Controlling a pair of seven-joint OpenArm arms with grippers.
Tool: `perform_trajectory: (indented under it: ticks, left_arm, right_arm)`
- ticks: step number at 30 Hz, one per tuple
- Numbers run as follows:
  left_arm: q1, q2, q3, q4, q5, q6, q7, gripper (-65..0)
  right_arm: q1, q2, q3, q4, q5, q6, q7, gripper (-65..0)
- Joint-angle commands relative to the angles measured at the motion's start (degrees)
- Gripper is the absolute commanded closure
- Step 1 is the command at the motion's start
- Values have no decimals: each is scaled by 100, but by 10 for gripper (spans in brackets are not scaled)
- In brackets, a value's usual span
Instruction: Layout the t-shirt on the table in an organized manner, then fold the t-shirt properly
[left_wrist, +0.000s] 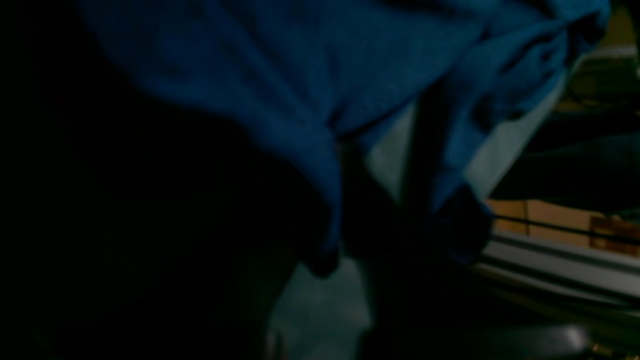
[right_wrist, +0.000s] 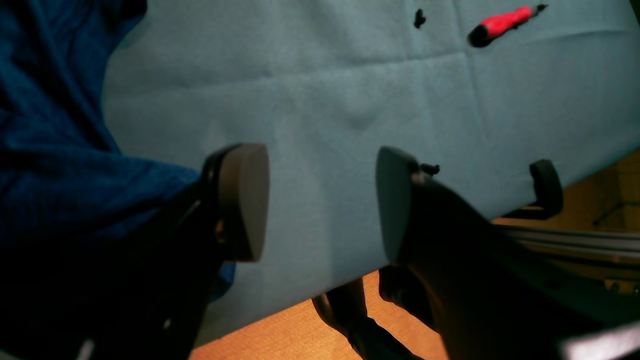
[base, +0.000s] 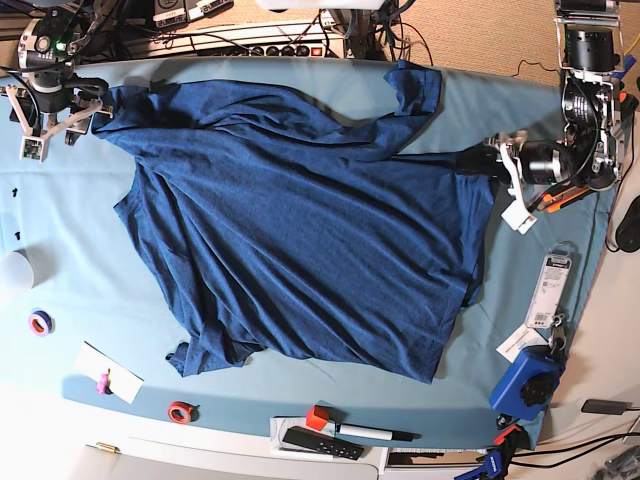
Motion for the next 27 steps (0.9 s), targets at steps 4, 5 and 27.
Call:
perform_trajectory:
  ticks: [4,5,27]
  left_arm:
    - [-205,-326,-20,46,400,24,66,0]
    - [-219,-402,-20,46,485,26,-33,0]
    - [-219,-557,-275,46,1093,26,-323,-306]
  right_arm:
    - [0,81,48,105,-9,177,103,-335]
    - [0,81,48,105,-13,179,111,-335]
    - [-2,63,48,98,-205,173,216,-335]
